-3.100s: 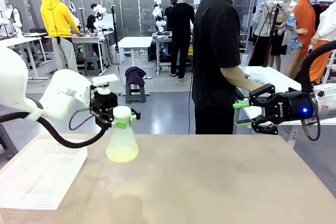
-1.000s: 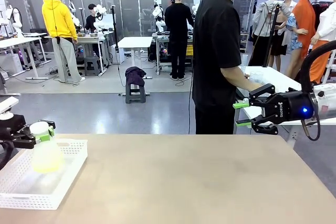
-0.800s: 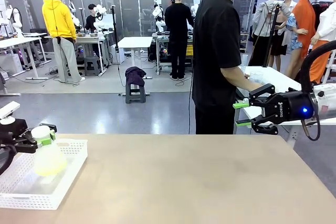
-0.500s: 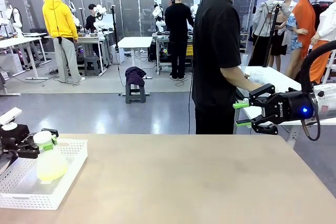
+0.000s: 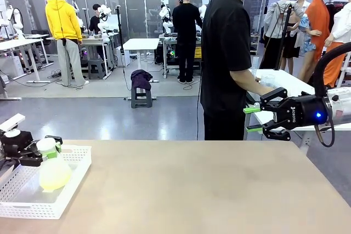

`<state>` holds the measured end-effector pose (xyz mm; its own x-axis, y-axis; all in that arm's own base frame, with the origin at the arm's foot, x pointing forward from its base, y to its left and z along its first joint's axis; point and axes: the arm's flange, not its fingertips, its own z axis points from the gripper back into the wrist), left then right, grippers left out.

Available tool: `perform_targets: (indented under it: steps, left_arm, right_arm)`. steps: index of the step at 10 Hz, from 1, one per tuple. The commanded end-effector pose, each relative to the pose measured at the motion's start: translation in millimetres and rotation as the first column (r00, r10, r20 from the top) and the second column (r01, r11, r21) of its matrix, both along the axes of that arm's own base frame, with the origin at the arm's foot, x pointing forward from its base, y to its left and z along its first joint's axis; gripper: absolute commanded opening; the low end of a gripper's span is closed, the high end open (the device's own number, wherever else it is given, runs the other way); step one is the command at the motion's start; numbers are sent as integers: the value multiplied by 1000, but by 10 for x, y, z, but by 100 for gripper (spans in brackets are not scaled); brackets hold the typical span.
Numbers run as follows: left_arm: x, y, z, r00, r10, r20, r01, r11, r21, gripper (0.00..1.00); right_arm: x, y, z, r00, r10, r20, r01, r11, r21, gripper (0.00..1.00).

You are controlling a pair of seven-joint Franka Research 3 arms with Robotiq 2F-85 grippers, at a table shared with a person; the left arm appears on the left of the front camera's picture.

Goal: Prepare the solutions needed for the experiment.
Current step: When the human places the Big flask in the center of the table, pick up the Big flask and place it in the left Organizing basket.

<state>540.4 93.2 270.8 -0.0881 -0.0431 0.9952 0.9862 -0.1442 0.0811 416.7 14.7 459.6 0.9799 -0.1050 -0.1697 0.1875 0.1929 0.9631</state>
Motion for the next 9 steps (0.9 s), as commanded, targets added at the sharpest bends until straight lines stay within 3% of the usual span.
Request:
perform_targets:
  steps: [1,2,3,4,5,6,7,8,9]
  left_arm:
    - [14,7,-111,998,-58,1,58,998,17,43]
    - [17,5,-115,999,-52,0,52,998,31,63]
    - [-1,11,-105,999,-54,-4,54,998,35,46]
    - [-12,16,-100,998,-57,-9,57,998,31,83]
    - [-26,38,-96,999,-34,-11,35,999,27,66]
    - [-38,62,-94,1000,-22,-13,23,999,24,100]
    - [-51,93,-84,1000,-19,-11,19,1000,5,86]
    - [-61,115,-84,1000,-8,-11,8,1000,-3,100]
    - [-72,129,-105,1000,2,-12,-2,1000,-20,100]
  right_arm:
    - [-9,-4,22,1000,0,6,0,1000,4,50]
    - [-9,-4,22,1000,0,6,0,1000,4,50]
    - [-9,-4,22,1000,0,6,0,1000,4,50]
    - [-9,-4,22,1000,0,6,0,1000,4,50]
    - [-9,-4,22,1000,0,6,0,1000,4,50]
    - [-9,-4,22,1000,0,6,0,1000,4,50]
    - [-9,-4,22,1000,0,6,0,1000,4,50]
    - [-9,-4,22,1000,0,6,0,1000,4,50]
    - [-9,-4,22,1000,0,6,0,1000,4,50]
